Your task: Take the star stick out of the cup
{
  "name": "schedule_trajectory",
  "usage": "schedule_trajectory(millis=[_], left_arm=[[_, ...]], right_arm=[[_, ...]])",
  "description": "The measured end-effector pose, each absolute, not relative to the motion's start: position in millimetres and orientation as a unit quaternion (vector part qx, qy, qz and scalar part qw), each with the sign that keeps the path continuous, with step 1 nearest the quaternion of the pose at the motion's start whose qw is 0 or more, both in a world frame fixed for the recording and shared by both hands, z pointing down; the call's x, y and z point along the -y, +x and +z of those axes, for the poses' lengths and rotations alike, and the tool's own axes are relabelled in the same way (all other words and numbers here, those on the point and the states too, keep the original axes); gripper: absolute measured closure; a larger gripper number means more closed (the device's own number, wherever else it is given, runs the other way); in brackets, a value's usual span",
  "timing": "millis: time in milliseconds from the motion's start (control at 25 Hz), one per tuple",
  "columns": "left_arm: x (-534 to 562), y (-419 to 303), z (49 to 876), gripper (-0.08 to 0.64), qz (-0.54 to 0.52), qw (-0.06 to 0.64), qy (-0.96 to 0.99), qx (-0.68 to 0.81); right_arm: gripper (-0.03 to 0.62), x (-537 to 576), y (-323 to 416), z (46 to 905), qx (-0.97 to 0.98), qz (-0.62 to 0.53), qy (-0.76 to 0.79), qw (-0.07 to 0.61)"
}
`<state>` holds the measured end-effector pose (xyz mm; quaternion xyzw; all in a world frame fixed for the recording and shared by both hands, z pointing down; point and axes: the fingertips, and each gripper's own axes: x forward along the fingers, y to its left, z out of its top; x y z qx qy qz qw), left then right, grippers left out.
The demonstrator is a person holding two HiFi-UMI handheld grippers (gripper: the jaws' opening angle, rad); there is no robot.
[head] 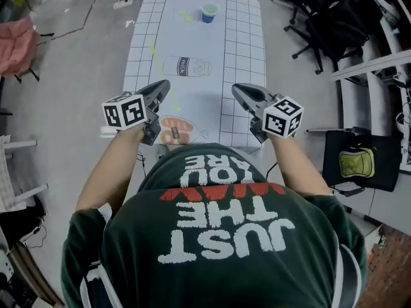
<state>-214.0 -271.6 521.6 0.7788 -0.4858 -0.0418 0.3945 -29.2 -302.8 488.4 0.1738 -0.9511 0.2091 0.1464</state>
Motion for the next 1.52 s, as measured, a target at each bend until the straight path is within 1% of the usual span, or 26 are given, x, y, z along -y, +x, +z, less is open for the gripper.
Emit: schedule_trajectory(millis=[240, 520, 720, 920, 1160, 1520], left_arm=[[251, -206, 574, 0.538, -0.067, 0.450, 0.743, 0.490], [228, -204, 621, 0.538, -0.077, 0.501, 0.708, 0.492], [218, -210, 634, 0.538, -0.108, 0.536, 0.677, 0.492], [216, -212, 632, 0.538, -0.119, 0.541, 0.673, 0.490], [219, -212, 625, 0.540, -0.131, 0.537, 0.675, 0.489], [219, -212, 620, 0.538, -0.142, 0.534, 0.676, 0.488]], right_arm=[[0.560, 284, -22, 543, 0.944, 0.218, 0.166, 0.183], [0.560, 271, -13, 584, 0.932, 0.235, 0.177, 0.210], [0.560, 264, -9, 598, 0.923, 0.267, 0.185, 0.208], [0.560, 256, -8, 604, 0.921, 0.269, 0.181, 0.215], [0.561, 254, -10, 602, 0.927, 0.243, 0.170, 0.230], [0.561, 253, -6, 603, 0.926, 0.236, 0.175, 0.235]])
